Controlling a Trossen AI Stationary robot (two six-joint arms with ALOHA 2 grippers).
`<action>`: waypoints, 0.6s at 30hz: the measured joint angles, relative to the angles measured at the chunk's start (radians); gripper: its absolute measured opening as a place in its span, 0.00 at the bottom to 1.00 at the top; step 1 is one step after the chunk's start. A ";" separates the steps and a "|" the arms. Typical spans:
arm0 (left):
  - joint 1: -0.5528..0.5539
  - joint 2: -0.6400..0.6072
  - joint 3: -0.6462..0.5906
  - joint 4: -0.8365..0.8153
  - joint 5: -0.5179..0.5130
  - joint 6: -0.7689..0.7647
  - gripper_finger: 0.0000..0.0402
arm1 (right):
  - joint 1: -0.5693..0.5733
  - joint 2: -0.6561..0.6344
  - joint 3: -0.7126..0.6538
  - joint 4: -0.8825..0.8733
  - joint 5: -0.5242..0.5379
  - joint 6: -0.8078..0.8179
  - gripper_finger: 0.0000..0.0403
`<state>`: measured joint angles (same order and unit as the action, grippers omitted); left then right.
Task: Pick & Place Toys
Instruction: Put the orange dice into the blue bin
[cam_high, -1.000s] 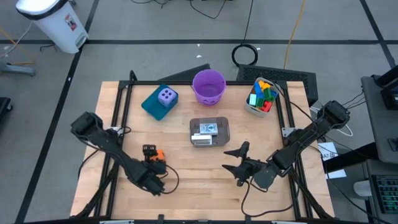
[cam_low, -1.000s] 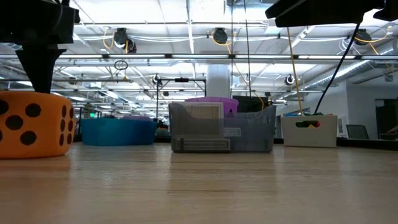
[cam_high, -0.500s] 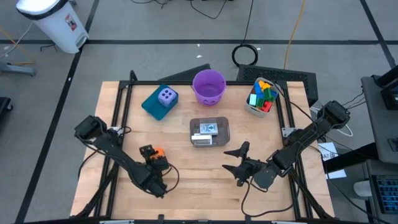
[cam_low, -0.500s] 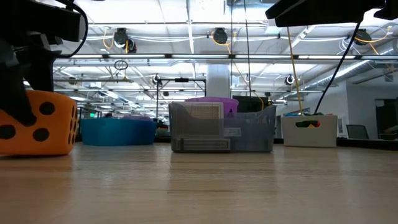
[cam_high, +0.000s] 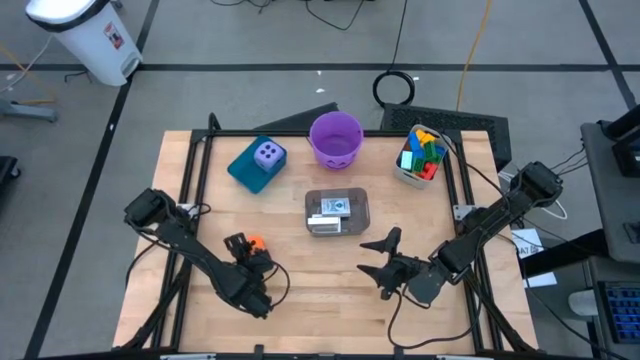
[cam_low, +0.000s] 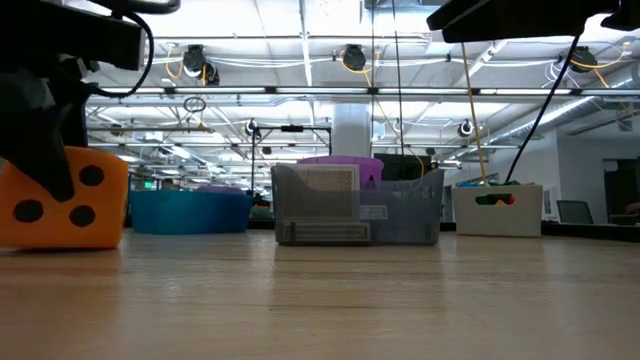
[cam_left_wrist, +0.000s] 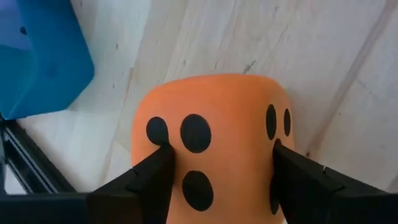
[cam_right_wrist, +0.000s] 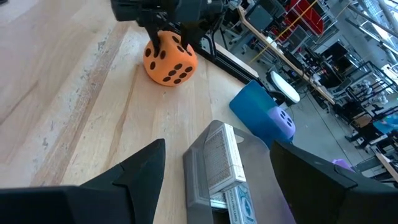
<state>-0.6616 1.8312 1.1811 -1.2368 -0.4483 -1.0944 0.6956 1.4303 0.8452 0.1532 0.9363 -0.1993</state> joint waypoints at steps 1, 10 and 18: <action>0.000 -0.009 0.010 -0.029 -0.013 -0.007 0.58 | 0.000 0.000 0.000 0.000 0.000 0.000 0.65; 0.064 -0.140 0.114 -0.246 -0.161 -0.038 0.39 | 0.000 0.000 0.000 0.001 0.000 -0.003 0.65; 0.238 -0.274 0.129 -0.332 -0.408 0.023 0.35 | 0.000 0.000 0.000 0.000 0.000 -0.003 0.65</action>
<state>-0.4234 1.5568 1.3105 -1.5693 -0.8563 -1.0715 0.6956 1.4307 0.8452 0.1534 0.9360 -0.2020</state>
